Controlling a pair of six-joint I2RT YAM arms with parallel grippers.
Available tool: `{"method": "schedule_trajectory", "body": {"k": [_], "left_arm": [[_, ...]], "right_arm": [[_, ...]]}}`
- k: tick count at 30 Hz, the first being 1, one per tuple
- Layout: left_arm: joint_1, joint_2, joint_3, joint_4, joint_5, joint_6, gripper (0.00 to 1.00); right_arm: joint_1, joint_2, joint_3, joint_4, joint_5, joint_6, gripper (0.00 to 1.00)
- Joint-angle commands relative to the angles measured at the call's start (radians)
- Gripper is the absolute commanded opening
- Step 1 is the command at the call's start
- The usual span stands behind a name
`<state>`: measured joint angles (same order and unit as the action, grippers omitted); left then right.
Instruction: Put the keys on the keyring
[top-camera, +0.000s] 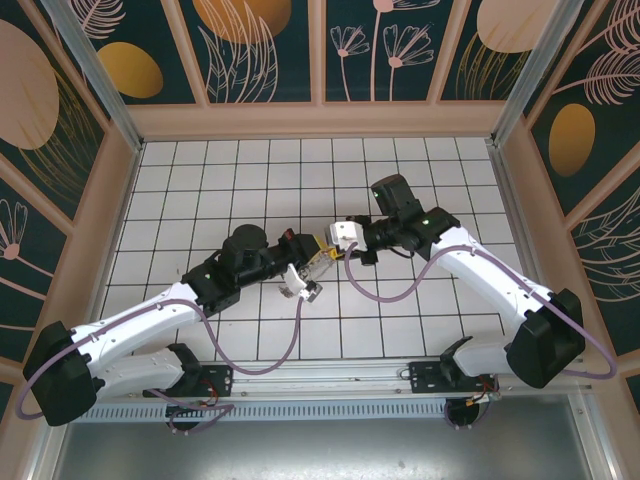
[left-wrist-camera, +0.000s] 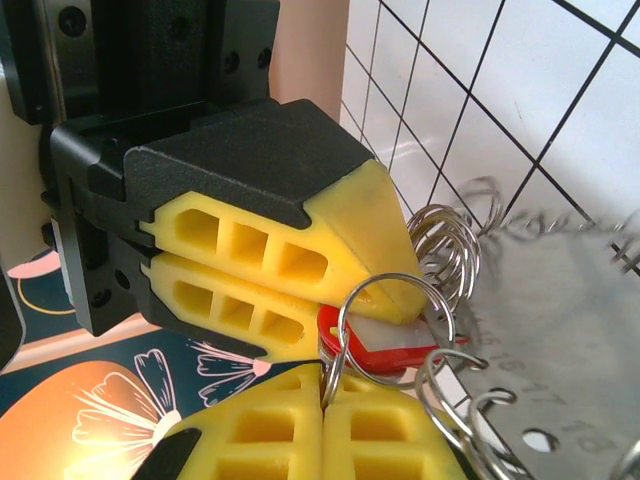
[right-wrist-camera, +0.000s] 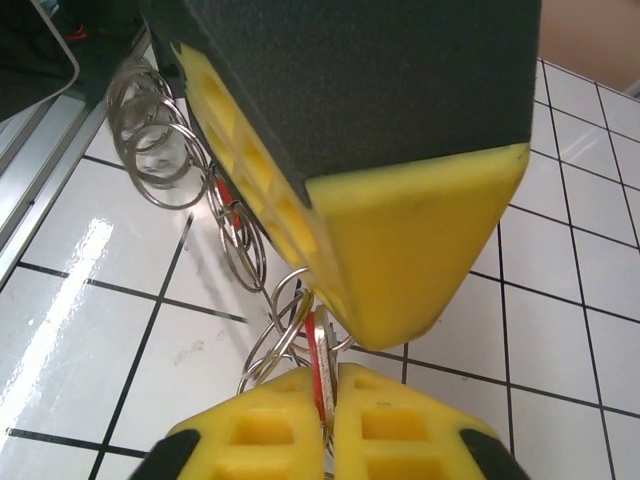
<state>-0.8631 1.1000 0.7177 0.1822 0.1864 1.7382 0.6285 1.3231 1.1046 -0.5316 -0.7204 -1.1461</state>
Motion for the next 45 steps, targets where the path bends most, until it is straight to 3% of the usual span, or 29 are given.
{"method": "schedule_trajectory", "body": {"k": [1,9,11,15,18,21,22,23,29,32,35,39,45], "left_arm": [[-0.011,-0.024,-0.01,0.04,0.037,-0.001,0.0],[-0.013,-0.059,-0.061,0.05,0.026,-0.054,0.0],[-0.012,-0.071,-0.078,0.07,0.032,-0.078,0.14],[-0.012,-0.095,-0.083,0.076,0.031,-0.147,0.25],[-0.013,-0.114,-0.065,0.06,0.018,-0.261,0.39],[-0.012,-0.14,-0.059,0.077,-0.006,-0.405,0.45],[-0.012,-0.15,-0.063,0.093,-0.018,-0.456,0.9],[-0.012,-0.157,-0.065,0.103,-0.028,-0.497,0.99],[-0.011,-0.195,-0.082,0.148,-0.095,-0.757,0.99],[-0.007,-0.227,-0.113,0.228,-0.174,-0.891,0.99],[0.011,-0.231,-0.081,0.193,-0.241,-1.037,0.99],[0.082,-0.195,0.009,0.07,-0.273,-1.224,0.99],[0.234,-0.11,0.09,-0.033,-0.23,-1.488,0.99]], "right_arm": [[0.013,-0.021,0.027,0.044,0.003,0.008,0.02],[0.016,-0.142,-0.076,0.228,0.078,0.027,0.0],[0.017,-0.17,-0.103,0.279,0.101,0.03,0.0],[0.032,-0.219,-0.149,0.364,0.188,-0.004,0.0],[0.065,-0.235,-0.155,0.384,0.307,-0.066,0.0],[0.108,-0.248,-0.149,0.39,0.445,-0.16,0.0],[0.126,-0.251,-0.15,0.395,0.5,-0.209,0.0],[0.144,-0.253,-0.154,0.404,0.56,-0.254,0.0],[0.196,-0.263,-0.189,0.483,0.849,-0.577,0.0],[0.196,-0.287,-0.206,0.551,0.883,-0.691,0.0],[0.197,-0.306,-0.244,0.668,0.899,-0.813,0.0],[0.197,-0.319,-0.247,0.699,0.929,-0.958,0.0],[0.18,-0.335,-0.178,0.636,0.941,-1.032,0.0]]}}
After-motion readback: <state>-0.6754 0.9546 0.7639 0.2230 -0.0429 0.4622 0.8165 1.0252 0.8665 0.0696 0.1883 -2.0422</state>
